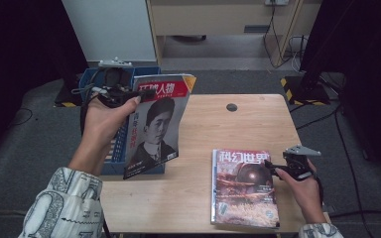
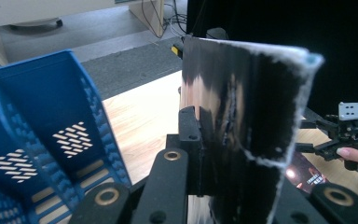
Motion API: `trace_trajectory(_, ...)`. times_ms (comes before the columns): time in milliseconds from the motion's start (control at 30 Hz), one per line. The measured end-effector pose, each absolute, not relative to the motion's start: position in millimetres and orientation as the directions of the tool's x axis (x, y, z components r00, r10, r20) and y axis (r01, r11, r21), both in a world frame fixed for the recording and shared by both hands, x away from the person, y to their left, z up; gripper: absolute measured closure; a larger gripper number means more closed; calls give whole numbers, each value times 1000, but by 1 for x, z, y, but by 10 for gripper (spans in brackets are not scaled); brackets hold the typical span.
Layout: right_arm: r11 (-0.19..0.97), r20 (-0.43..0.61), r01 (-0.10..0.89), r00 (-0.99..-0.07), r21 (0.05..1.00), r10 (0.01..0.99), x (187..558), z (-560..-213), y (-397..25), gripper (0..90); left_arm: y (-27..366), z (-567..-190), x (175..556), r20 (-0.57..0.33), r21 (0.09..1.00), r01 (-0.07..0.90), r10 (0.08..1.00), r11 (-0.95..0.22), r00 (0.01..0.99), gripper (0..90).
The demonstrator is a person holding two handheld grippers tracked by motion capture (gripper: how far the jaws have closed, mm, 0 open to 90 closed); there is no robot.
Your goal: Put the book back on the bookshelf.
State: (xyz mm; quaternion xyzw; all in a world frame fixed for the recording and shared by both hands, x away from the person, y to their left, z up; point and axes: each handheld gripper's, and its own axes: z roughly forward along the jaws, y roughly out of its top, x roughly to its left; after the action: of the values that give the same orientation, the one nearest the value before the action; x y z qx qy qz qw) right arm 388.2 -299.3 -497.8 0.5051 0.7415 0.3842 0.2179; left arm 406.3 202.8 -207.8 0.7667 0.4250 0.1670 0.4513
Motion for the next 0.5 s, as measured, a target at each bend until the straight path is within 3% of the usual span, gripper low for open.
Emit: trace_trajectory(500,171,74,598,-364,783,929,387,-500,-308,143,253,-204,402,-144,837,517,841,-177,522,864)
